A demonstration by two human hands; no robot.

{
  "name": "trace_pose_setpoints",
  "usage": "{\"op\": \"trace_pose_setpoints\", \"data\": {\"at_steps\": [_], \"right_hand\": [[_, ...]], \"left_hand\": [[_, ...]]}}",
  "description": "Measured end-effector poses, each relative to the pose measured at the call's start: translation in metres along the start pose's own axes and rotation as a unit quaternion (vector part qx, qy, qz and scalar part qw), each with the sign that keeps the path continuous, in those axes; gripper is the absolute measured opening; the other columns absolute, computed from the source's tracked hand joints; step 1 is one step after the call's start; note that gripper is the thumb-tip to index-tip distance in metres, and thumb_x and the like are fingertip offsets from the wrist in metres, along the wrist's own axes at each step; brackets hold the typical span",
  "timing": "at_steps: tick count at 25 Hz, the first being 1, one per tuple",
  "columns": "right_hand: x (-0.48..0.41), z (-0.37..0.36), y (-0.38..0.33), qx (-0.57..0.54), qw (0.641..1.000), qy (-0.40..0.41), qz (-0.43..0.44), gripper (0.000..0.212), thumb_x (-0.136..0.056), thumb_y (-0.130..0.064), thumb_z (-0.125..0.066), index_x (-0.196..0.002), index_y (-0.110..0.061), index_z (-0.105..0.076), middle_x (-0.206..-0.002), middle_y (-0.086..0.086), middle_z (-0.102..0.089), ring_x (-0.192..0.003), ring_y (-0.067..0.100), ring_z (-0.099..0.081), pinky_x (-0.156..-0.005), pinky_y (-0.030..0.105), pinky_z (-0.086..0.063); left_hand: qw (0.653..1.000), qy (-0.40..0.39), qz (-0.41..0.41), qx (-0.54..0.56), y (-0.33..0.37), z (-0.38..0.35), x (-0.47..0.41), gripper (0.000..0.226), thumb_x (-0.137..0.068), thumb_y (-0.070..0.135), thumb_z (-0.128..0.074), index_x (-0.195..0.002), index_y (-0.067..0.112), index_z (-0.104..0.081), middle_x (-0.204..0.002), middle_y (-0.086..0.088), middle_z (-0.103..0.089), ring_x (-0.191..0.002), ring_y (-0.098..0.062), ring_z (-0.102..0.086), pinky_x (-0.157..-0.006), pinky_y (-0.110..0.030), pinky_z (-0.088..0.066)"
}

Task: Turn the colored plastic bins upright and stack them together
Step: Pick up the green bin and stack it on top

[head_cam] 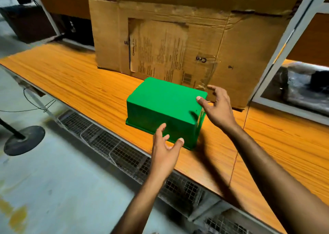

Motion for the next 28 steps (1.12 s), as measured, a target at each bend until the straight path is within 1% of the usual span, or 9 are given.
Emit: {"op": "trace_pose_setpoints", "data": {"at_steps": [3,6,12,15,19,22,24,26,28], "right_hand": [[-0.043,-0.024,0.007,0.014,0.993,-0.084,-0.078,0.066,-0.096,-0.047,-0.063,-0.153,-0.021,-0.041,-0.158,0.008,-0.041,-0.145,0.027,-0.04,-0.12,0.044,-0.033],[-0.056,-0.038,0.025,-0.041,0.974,-0.161,-0.154,0.064,-0.096,-0.043,-0.066,-0.152,-0.024,-0.043,-0.153,0.006,-0.051,-0.138,0.026,-0.05,-0.117,0.047,-0.04],[-0.044,-0.038,0.03,-0.157,0.967,-0.09,-0.181,0.037,-0.098,-0.022,-0.065,-0.134,-0.014,-0.061,-0.133,0.006,-0.066,-0.125,0.02,-0.062,-0.107,0.036,-0.05],[-0.024,-0.02,0.005,-0.213,0.966,-0.026,-0.144,0.022,-0.102,-0.022,-0.059,-0.122,-0.018,-0.068,-0.12,-0.001,-0.07,-0.115,0.014,-0.064,-0.101,0.033,-0.05],[-0.009,0.021,-0.044,-0.244,0.969,-0.001,-0.042,0.03,-0.099,-0.026,-0.065,-0.129,-0.03,-0.065,-0.13,-0.01,-0.066,-0.12,0.006,-0.06,-0.101,0.026,-0.046],[0.0,0.052,-0.07,-0.251,0.967,-0.043,0.026,0.057,-0.088,-0.027,-0.075,-0.142,-0.033,-0.057,-0.145,-0.008,-0.06,-0.135,0.007,-0.054,-0.112,0.032,-0.043],[0.003,0.068,-0.08,-0.265,0.961,-0.059,0.06,0.062,-0.086,-0.02,-0.07,-0.145,-0.028,-0.055,-0.148,-0.006,-0.058,-0.139,0.01,-0.052,-0.116,0.038,-0.04],[0.002,0.08,-0.086,-0.291,0.95,-0.076,0.083,0.067,-0.082,-0.009,-0.058,-0.148,-0.021,-0.053,-0.15,-0.003,-0.056,-0.142,0.013,-0.049,-0.12,0.041,-0.035],[-0.001,0.088,-0.086,-0.334,0.933,-0.099,0.086,0.075,-0.076,-0.006,-0.045,-0.15,-0.017,-0.049,-0.154,0.002,-0.053,-0.144,0.017,-0.047,-0.12,0.043,-0.033]], "left_hand": [[0.998,-0.041,0.026,-0.032,-0.006,0.0,-0.027,0.086,-0.094,0.025,-0.071,-0.161,0.019,-0.017,-0.167,-0.002,-0.016,-0.144,-0.016,-0.04,-0.101,-0.025,-0.045],[0.992,-0.1,0.036,-0.074,-0.015,-0.011,-0.046,0.104,-0.09,0.039,-0.071,-0.164,0.017,-0.002,-0.172,0.001,0.008,-0.154,-0.023,-0.028,-0.122,-0.041,-0.032],[0.995,-0.079,0.005,-0.053,-0.02,-0.009,-0.051,0.129,-0.069,0.076,-0.064,-0.164,0.019,0.001,-0.17,0.01,0.016,-0.156,-0.021,-0.021,-0.122,-0.043,-0.033],[0.998,-0.028,-0.044,-0.019,-0.003,0.009,-0.048,0.131,-0.063,0.088,-0.062,-0.164,0.025,-0.005,-0.17,0.017,0.006,-0.158,-0.018,-0.016,-0.124,-0.048,-0.029],[0.99,0.019,-0.088,0.108,0.04,0.038,-0.055,0.102,-0.072,0.073,-0.074,-0.157,0.037,-0.031,-0.165,0.009,-0.032,-0.148,-0.012,-0.039,-0.119,-0.046,-0.039],[0.971,-0.02,-0.102,0.215,0.08,0.054,-0.062,0.065,-0.09,0.044,-0.072,-0.148,0.033,-0.046,-0.137,0.009,-0.065,-0.118,-0.002,-0.066,-0.092,-0.026,-0.056],[0.968,-0.035,-0.106,0.224,0.1,0.064,-0.067,0.04,-0.098,0.043,-0.059,-0.135,0.03,-0.053,-0.118,0.014,-0.07,-0.098,0.004,-0.069,-0.075,-0.018,-0.054],[0.968,-0.032,-0.109,0.225,0.109,0.07,-0.073,0.049,-0.088,0.065,-0.057,-0.121,0.029,-0.052,-0.115,0.003,-0.066,-0.094,-0.008,-0.066,-0.073,-0.026,-0.05],[0.967,-0.045,-0.116,0.221,0.112,0.071,-0.08,0.083,-0.068,0.085,-0.064,-0.122,0.024,-0.05,-0.116,-0.008,-0.062,-0.094,-0.014,-0.061,-0.073,-0.029,-0.048]]}}
Point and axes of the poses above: each hand's wrist, its own x-axis away from the middle knuckle, its own z-axis out of the back of the hand, y = z × x, the point moved 5 cm from there along -x, towards the middle knuckle
